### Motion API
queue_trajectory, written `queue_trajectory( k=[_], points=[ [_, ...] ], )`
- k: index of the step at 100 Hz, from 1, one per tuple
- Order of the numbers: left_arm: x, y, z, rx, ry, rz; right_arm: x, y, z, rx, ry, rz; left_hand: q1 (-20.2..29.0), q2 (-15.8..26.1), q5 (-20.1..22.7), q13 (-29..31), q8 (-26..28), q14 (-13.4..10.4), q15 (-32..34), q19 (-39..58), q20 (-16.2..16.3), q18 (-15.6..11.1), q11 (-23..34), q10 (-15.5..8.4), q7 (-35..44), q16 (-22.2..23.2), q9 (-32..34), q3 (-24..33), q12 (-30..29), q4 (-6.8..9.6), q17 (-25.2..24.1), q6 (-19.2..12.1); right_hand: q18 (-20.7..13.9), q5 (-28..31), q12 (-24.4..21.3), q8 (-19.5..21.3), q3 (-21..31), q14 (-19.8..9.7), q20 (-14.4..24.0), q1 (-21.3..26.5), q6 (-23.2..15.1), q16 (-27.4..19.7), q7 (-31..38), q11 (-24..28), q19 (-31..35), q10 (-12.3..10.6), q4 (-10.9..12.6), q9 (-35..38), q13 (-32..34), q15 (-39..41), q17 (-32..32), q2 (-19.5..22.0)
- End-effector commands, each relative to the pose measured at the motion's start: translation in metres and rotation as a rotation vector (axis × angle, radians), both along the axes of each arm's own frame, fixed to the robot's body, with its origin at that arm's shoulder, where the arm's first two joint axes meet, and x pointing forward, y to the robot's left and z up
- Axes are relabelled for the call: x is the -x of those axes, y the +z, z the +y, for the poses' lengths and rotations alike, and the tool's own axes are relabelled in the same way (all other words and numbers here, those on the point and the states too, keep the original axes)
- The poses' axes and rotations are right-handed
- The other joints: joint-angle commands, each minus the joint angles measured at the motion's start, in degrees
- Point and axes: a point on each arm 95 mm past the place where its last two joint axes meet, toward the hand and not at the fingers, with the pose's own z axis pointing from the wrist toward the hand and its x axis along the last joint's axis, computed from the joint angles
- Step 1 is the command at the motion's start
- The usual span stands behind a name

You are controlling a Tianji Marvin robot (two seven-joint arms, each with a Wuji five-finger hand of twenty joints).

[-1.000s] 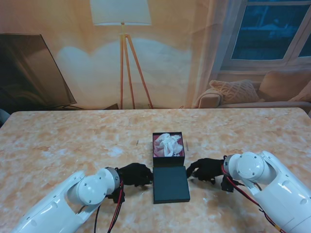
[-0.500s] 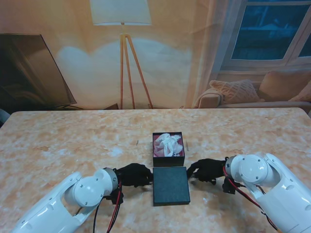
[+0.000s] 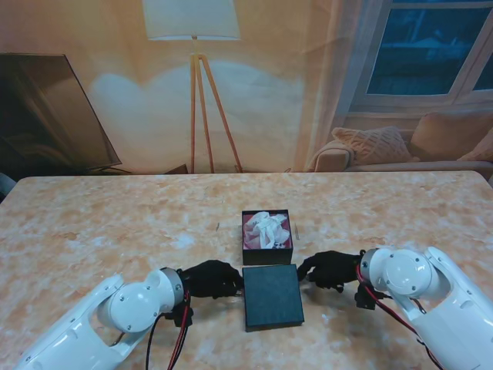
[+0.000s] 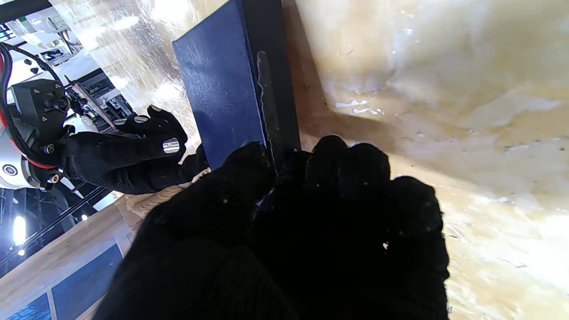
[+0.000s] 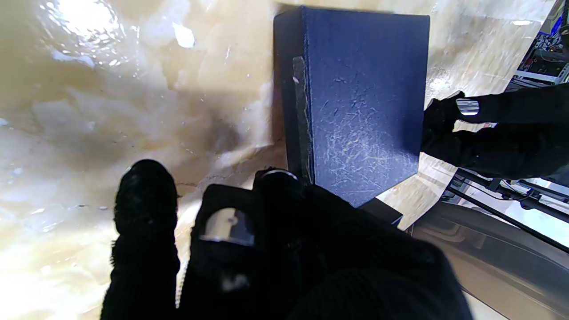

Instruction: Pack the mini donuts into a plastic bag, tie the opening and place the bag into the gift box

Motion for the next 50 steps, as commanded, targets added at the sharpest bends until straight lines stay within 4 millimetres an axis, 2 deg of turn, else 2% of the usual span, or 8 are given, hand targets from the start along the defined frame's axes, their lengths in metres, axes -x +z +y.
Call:
queue_trajectory(
  k=[1, 50],
  points=[
    [0.005, 0.004, -0.007, 0.016, -0.029, 0.000, 0.008, -0.001, 0.012, -0.024, 0.035, 0.011, 0.3, 1.4, -1.0, 0.1, -1.2, 1.9, 0.2, -0.2, 0.5, -0.7, 0.0, -2.4, -2.7, -0.9, -0.2, 0.7, -0.3, 1.42, -1.1, -4.3, 0.5, -0.2, 1.3, -1.3, 3.4, -1.1, 1.0, 0.9, -10.0, 2.0, -1.3, 1.0, 0.2, -1.5, -0.4, 1.6, 1.3, 0.9, 0.7, 0.7],
    [0.006, 0.017, -0.008, 0.022, -0.055, -0.028, 0.013, 0.010, 0.011, -0.034, 0.043, -0.026, 0.0, 1.4, -0.8, 0.1, -1.1, 1.9, 0.0, -0.2, 0.5, -0.7, 0.0, -2.4, -2.7, -1.0, -0.1, 0.8, -0.5, 1.47, -1.1, -4.3, 0.5, 0.9, 1.3, -1.0, 4.5, -1.2, 0.9, 0.2, -9.6, 1.9, -1.2, 1.2, 0.4, -1.8, -0.3, 2.1, 1.8, 1.0, 1.1, 0.3]
  ],
)
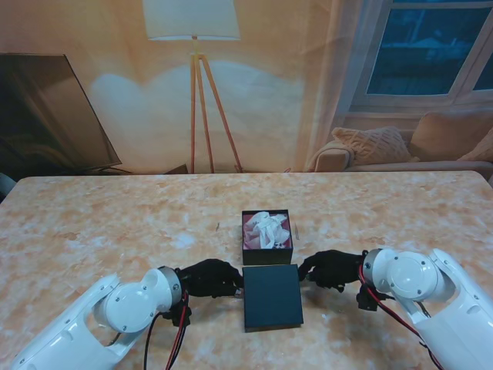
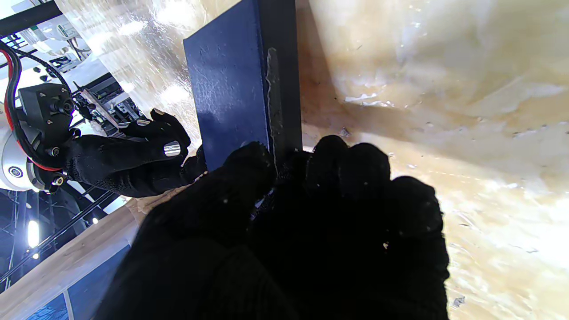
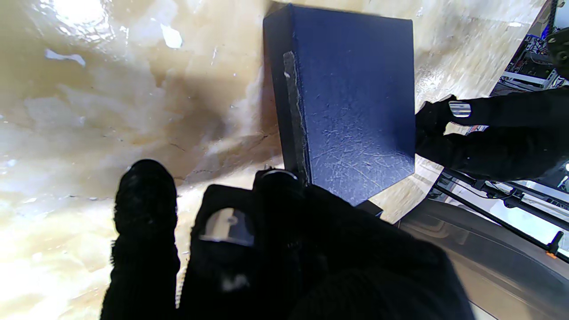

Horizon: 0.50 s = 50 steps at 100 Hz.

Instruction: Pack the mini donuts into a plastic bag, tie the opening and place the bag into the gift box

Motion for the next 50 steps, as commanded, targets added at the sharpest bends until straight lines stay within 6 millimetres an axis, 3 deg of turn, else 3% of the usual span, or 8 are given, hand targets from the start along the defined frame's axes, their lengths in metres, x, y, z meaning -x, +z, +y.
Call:
queue_trajectory(
  k=[1, 50],
  points=[
    [0.003, 0.008, -0.009, 0.018, -0.032, -0.006, 0.006, 0.000, 0.011, -0.019, 0.031, 0.005, 0.0, 1.5, -0.9, 0.1, -1.1, 1.9, 0.0, -0.2, 0.5, -0.7, 0.0, -2.5, -2.8, -0.9, -0.2, 0.8, -0.2, 1.47, -1.1, -4.5, 0.5, 0.0, 1.3, -1.1, 3.4, -1.2, 0.9, 0.9, -10.9, 1.9, -2.3, 1.2, 0.4, -1.8, -0.3, 2.1, 1.8, 1.0, 0.8, 0.3],
    [-0.003, 0.025, -0.012, 0.015, -0.060, -0.035, 0.005, 0.014, 0.008, -0.045, 0.030, -0.043, -0.2, 1.5, -0.8, 0.4, -0.9, 1.8, -0.4, -0.2, 0.5, -0.7, 0.1, -2.6, -2.7, -1.2, -0.1, 0.8, -0.3, 1.45, -1.1, -4.7, 0.4, 0.7, 1.2, -0.7, 4.4, -1.5, 0.7, 0.1, -10.5, 1.8, -2.2, 1.5, 0.8, -1.9, -0.1, 2.5, 2.4, 1.3, 1.3, 0.1]
  ],
)
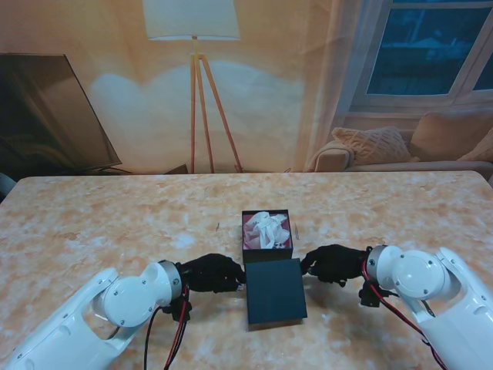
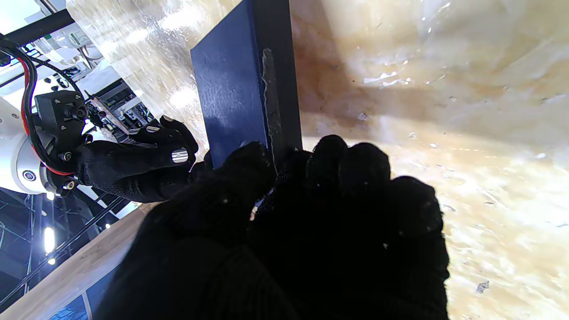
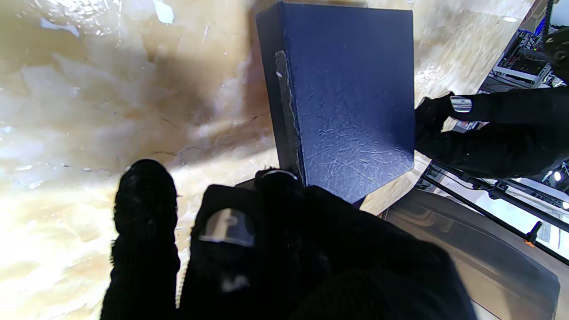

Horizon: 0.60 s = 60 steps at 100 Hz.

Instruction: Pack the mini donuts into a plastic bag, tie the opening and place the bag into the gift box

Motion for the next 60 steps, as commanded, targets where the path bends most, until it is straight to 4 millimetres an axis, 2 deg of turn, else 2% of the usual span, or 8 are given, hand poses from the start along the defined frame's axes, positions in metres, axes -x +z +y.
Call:
queue_trajectory(
  k=[1, 24, 60],
  points=[
    [0.001, 0.010, -0.009, 0.016, -0.024, -0.011, 0.005, 0.002, 0.012, -0.025, 0.031, 0.003, -0.2, 1.5, -0.8, 0.4, -0.9, 1.8, -0.3, -0.2, 0.5, -0.7, 0.1, -2.6, -3.2, -1.1, -0.1, 0.8, 0.0, 1.45, -1.1, -4.7, 0.4, 0.1, 1.2, -0.8, 3.5, -1.5, 0.7, 0.8, -12.7, 1.8, -2.3, 1.5, 0.8, -1.9, -0.1, 2.5, 2.1, 1.3, 0.8, 0.1],
    [-0.005, 0.019, -0.009, 0.014, -0.019, -0.020, 0.001, 0.009, 0.011, -0.038, 0.032, -0.012, -0.3, 1.5, -0.7, 0.5, -0.7, 1.6, -0.3, -0.3, 0.4, -0.7, 0.2, -2.7, -3.1, -1.1, 0.0, 0.8, 0.0, 1.44, -1.1, -4.8, 0.4, 0.5, 1.3, -0.6, 4.1, -1.8, 0.6, 0.4, -12.4, 1.6, -2.3, 1.9, 1.0, -2.3, 0.0, 2.8, 2.5, 1.4, 1.1, 0.0],
    [-0.021, 0.034, -0.012, -0.003, 0.023, -0.041, -0.017, 0.021, 0.012, -0.075, 0.008, -0.024, -0.3, 1.5, -0.7, 0.6, -0.6, 1.5, -0.4, -0.4, 0.3, -0.7, 0.3, -2.7, -3.1, -1.0, -0.1, 0.8, 0.0, 1.46, -1.0, -4.6, 0.5, 0.6, 1.1, -0.5, 4.6, -1.9, 0.2, 0.0, -12.5, 1.4, -2.5, 2.1, 1.1, -2.1, 0.1, 2.9, 2.7, 1.5, 1.3, -0.1]
  ],
)
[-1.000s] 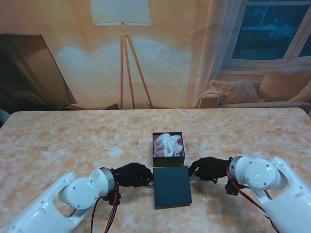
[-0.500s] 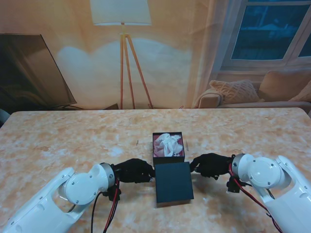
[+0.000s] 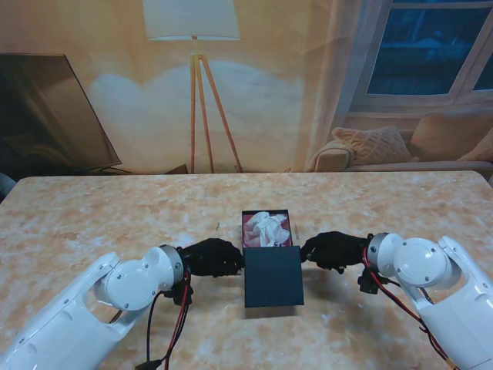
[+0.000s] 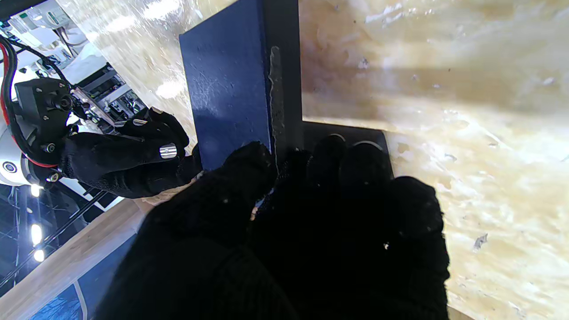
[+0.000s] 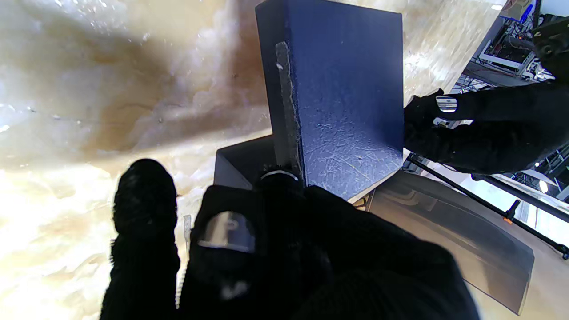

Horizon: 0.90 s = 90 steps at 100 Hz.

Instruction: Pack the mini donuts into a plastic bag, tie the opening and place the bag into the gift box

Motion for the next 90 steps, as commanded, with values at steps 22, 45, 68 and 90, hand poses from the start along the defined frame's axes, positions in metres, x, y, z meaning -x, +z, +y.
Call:
queue_trajectory(
  k=[22, 45, 68, 90],
  points=[
    [-0.013, 0.018, -0.013, 0.019, 0.019, -0.018, -0.013, 0.008, 0.013, -0.059, -0.010, 0.022, -0.5, 1.7, -0.7, 0.6, -0.7, 1.6, -0.3, -0.4, 0.3, -0.7, 0.4, -2.7, -3.3, -0.9, -0.2, 0.6, -0.1, 1.49, -1.0, -4.8, 0.5, -1.2, 1.1, -1.1, 3.4, -1.9, 0.1, 0.7, -13.3, 1.3, -3.6, 2.1, 1.2, -2.2, 0.1, 2.2, 1.7, 1.6, 0.7, 0.1],
    [-0.024, 0.026, -0.019, 0.021, 0.049, -0.004, -0.027, 0.011, 0.014, -0.078, -0.038, 0.032, -0.7, 1.9, -0.8, 0.4, -0.7, 1.7, -0.3, -0.4, 0.3, -0.7, 0.5, -2.8, -3.3, -0.8, -0.4, 0.3, -0.2, 1.59, -1.0, -4.9, 0.5, -1.3, 1.0, -1.0, 3.6, -1.8, 0.1, 0.5, -13.3, 1.3, -3.5, 2.2, 1.4, -2.2, 0.1, 2.2, 1.8, 1.7, 0.7, 0.1],
    [-0.037, 0.032, -0.023, 0.001, 0.077, -0.007, -0.037, 0.016, 0.014, -0.089, -0.064, 0.032, -0.7, 2.0, -0.8, 0.4, -0.7, 1.6, -0.4, -0.4, 0.3, -0.7, 0.6, -2.6, -3.4, -0.8, -0.4, 0.2, -0.3, 1.69, -1.0, -4.7, 0.5, -1.5, 1.0, -1.0, 3.5, -1.8, 0.1, 0.5, -13.5, 1.2, -3.5, 2.1, 1.6, -2.3, 0.0, 2.2, 1.8, 1.7, 0.7, 0.2],
    [-0.050, 0.037, -0.026, -0.010, 0.120, -0.003, -0.048, 0.020, 0.016, -0.104, -0.092, 0.041, -0.6, 2.2, -0.8, 0.3, -0.6, 1.6, -0.3, -0.4, 0.3, -0.7, 0.9, -2.7, -3.3, -0.7, -0.5, 0.1, -0.3, 1.73, -1.0, -4.9, 0.7, -1.8, 0.7, -1.0, 3.0, -1.4, 0.0, 0.8, -13.8, 1.0, -3.5, 1.6, 1.2, -1.9, -0.2, 1.8, 1.2, 1.1, 0.2, 0.3]
  ],
)
